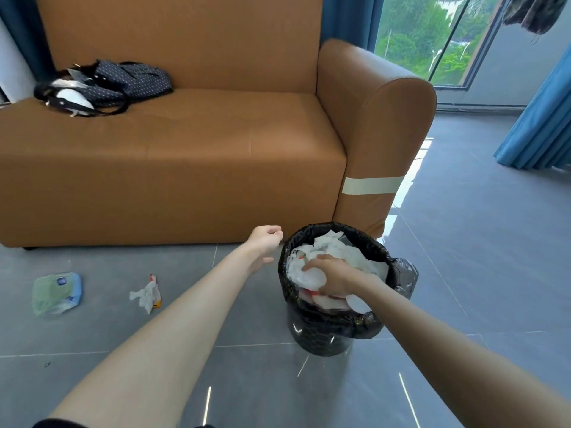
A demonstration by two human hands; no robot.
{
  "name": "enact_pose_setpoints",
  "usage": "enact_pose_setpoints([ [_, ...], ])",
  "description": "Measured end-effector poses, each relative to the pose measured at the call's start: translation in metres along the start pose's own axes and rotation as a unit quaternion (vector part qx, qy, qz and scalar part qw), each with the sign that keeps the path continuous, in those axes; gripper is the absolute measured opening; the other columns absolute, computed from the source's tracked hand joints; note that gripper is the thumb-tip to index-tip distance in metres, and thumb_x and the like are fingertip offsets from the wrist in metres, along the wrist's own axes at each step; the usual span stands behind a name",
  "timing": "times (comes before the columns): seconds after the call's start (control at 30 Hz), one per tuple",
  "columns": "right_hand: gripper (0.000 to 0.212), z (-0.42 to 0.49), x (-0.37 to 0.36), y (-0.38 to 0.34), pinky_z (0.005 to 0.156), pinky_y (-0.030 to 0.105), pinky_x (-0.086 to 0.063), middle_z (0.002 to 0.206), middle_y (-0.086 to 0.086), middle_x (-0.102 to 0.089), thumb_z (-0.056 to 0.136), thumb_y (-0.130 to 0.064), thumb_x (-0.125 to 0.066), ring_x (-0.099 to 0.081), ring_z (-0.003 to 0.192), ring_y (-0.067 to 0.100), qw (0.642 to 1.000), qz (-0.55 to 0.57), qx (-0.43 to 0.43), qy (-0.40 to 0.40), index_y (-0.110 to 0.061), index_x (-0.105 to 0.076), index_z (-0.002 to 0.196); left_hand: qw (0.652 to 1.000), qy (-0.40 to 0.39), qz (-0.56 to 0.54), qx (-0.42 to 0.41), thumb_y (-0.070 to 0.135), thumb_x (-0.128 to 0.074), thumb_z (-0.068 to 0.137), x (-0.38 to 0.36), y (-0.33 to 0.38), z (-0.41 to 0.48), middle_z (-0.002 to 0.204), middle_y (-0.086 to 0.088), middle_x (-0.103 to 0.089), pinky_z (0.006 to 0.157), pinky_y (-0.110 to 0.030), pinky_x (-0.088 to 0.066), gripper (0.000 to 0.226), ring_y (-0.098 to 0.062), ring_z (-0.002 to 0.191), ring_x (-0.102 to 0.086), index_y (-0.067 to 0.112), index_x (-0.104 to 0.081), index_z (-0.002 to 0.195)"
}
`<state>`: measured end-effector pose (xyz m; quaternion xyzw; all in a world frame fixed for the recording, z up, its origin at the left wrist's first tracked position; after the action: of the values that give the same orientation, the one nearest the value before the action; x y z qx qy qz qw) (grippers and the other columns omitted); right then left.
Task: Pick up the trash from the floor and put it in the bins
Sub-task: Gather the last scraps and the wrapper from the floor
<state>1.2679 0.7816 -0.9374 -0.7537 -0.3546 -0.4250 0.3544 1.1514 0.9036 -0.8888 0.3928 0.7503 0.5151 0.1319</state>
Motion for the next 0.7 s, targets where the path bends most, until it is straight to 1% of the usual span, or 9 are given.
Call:
enact_pose_setpoints([
  [0.07,0.06,-0.011,0.016,-0.004,0.103,0.04,-0.038,0.144,0.002,-0.04,0.081,-0.022,-0.069,-0.041,0.128,0.027,1.0,-0.008,0.024,0.019,-0.033,-0.044,0.134,1.0,0.0,0.01,-0.008,0.02,-0.041,0.101,0.005,0.012,-0.008,0.148,-0.004,-0.037,0.107,-0.041,-0.038,0.039,-0.025,0.131,-0.042,0.017,-0.041,0.14],
  [0.13,0.056,-0.024,0.035,-0.009,0.086,0.039,-0.049,0.14,0.001,-0.044,0.082,-0.014,-0.063,-0.047,0.118,0.026,0.998,-0.016,0.03,0.046,-0.034,-0.047,0.131,0.999,0.002,0.031,-0.024,0.02,-0.041,0.101,0.012,0.027,-0.018,0.148,-0.004,-0.038,0.106,-0.04,-0.039,0.04,-0.025,0.129,-0.043,0.017,-0.041,0.14],
  [0.17,0.052,-0.029,0.044,-0.013,0.075,0.036,-0.051,0.137,0.001,-0.046,0.084,-0.013,-0.06,-0.05,0.114,0.025,0.998,-0.014,0.029,0.061,-0.033,-0.048,0.13,0.999,0.004,0.041,-0.035,0.02,-0.041,0.101,0.017,0.034,-0.024,0.147,-0.005,-0.038,0.106,-0.04,-0.039,0.04,-0.025,0.129,-0.043,0.016,-0.041,0.141],
  [0.2,0.047,-0.036,0.054,-0.018,0.069,0.034,-0.051,0.135,0.001,-0.048,0.088,-0.015,-0.057,-0.052,0.111,0.024,0.996,-0.008,0.033,0.08,-0.031,-0.048,0.131,0.998,0.009,0.047,-0.051,0.02,-0.041,0.1,0.025,0.042,-0.03,0.147,-0.005,-0.039,0.106,-0.04,-0.04,0.041,-0.025,0.129,-0.044,0.016,-0.041,0.141],
  [0.23,0.042,-0.041,0.062,-0.022,0.071,0.035,-0.052,0.134,0.001,-0.049,0.09,-0.018,-0.056,-0.053,0.112,0.023,0.995,-0.001,0.035,0.097,-0.029,-0.048,0.131,0.996,0.013,0.051,-0.066,0.019,-0.041,0.1,0.031,0.049,-0.035,0.146,-0.006,-0.04,0.106,-0.041,-0.041,0.041,-0.024,0.127,-0.045,0.015,-0.041,0.141],
  [0.33,0.036,-0.051,0.081,-0.045,0.084,0.041,-0.053,0.135,-0.003,-0.052,0.094,-0.022,-0.052,-0.056,0.114,0.019,0.986,0.023,0.051,0.154,-0.03,-0.051,0.129,0.991,0.034,0.07,-0.112,0.017,-0.042,0.099,0.061,0.073,-0.054,0.138,-0.006,-0.047,0.102,-0.038,-0.043,0.04,-0.019,0.111,-0.05,0.015,-0.043,0.139],
  [0.43,0.031,-0.049,0.09,-0.079,0.082,0.038,-0.054,0.128,-0.007,-0.058,0.094,-0.022,-0.049,-0.062,0.101,0.018,0.979,0.065,0.066,0.183,-0.031,-0.056,0.122,0.983,0.06,0.105,-0.139,0.02,-0.043,0.098,0.098,0.088,-0.071,0.135,-0.004,-0.047,0.102,-0.037,-0.044,0.04,-0.017,0.112,-0.05,0.016,-0.044,0.138],
  [0.6,0.031,-0.027,0.08,-0.15,0.086,0.034,-0.048,0.118,-0.009,-0.062,0.09,-0.021,-0.049,-0.056,0.109,0.016,0.974,0.104,0.107,0.172,-0.033,-0.06,0.116,0.976,0.122,0.125,-0.13,0.02,-0.044,0.099,0.168,0.074,-0.085,0.138,-0.004,-0.045,0.102,-0.039,-0.045,0.039,-0.019,0.122,-0.049,0.016,-0.044,0.138],
  [0.7,0.032,-0.004,0.061,-0.19,0.087,0.033,-0.048,0.117,-0.009,-0.062,0.088,-0.019,-0.05,-0.056,0.109,0.018,0.974,0.113,0.132,0.143,-0.032,-0.061,0.115,0.975,0.158,0.118,-0.098,0.019,-0.044,0.099,0.21,0.045,-0.079,0.134,-0.004,-0.047,0.1,-0.038,-0.046,0.039,-0.018,0.118,-0.05,0.015,-0.044,0.138],
])
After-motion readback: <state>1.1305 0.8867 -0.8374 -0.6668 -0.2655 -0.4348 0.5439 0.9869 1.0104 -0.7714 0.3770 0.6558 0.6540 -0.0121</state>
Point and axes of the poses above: each hand's wrist, its own z-axis towards the middle knuckle, its own x-axis out of the back of the hand, y = z × x, the point moved 2 cm from there along z, towards the middle knuckle
